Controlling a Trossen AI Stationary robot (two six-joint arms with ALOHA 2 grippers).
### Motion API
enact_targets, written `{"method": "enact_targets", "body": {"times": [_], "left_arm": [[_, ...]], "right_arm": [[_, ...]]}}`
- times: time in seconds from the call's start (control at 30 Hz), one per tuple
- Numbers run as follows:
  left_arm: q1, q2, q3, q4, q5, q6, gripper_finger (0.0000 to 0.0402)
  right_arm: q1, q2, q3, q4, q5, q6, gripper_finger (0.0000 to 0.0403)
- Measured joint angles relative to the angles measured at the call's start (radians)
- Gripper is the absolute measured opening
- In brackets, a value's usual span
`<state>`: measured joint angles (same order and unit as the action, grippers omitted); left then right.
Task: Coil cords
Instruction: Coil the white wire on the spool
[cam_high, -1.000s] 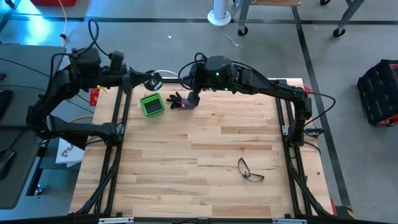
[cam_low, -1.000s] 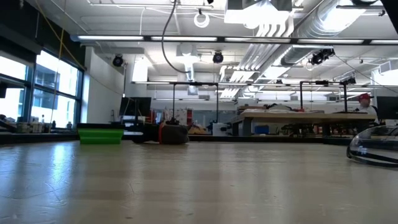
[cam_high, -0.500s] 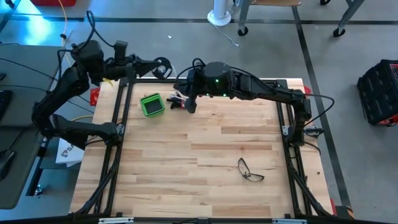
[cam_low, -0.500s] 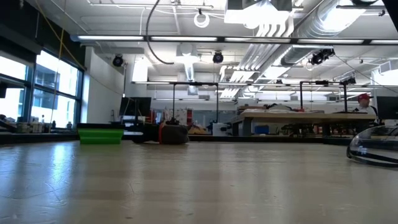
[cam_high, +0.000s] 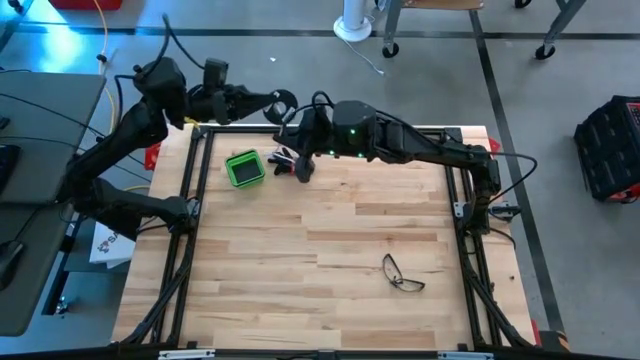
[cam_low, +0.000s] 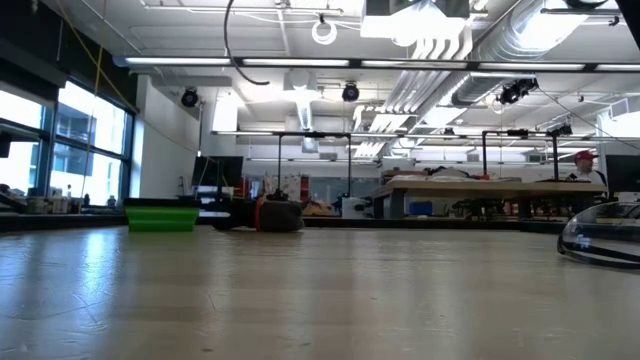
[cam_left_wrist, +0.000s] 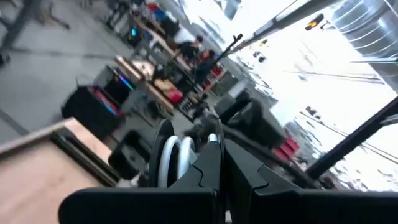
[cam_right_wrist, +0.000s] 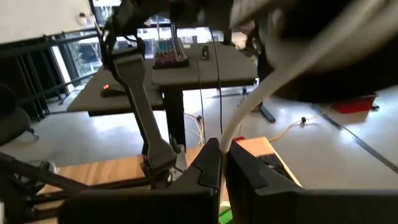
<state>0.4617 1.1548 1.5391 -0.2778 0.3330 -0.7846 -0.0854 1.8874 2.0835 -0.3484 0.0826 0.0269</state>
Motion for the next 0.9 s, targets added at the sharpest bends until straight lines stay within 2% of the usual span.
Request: {"method": "enact_targets", "body": {"times": [0.17, 0.47, 0.9], "left_arm": [[-0.023, 0.015, 0.000, 0.002, 0.050, -0.077, 0.0000], [-0.058, 0.020, 0.001, 0.016, 0.074, -0.170, 0.0000], [-0.051, 0.022, -0.002, 0.053, 0.092, -0.199, 0.0000]], "right_arm": [[0.014, 0.000, 0.000, 0.063, -0.020, -0.013, 0.0000], [0.033, 0.000, 0.000, 0.138, -0.044, -0.033, 0.0007], [0.041, 0.019, 0.004, 0.153, -0.022, -0.030, 0.0117]]}}
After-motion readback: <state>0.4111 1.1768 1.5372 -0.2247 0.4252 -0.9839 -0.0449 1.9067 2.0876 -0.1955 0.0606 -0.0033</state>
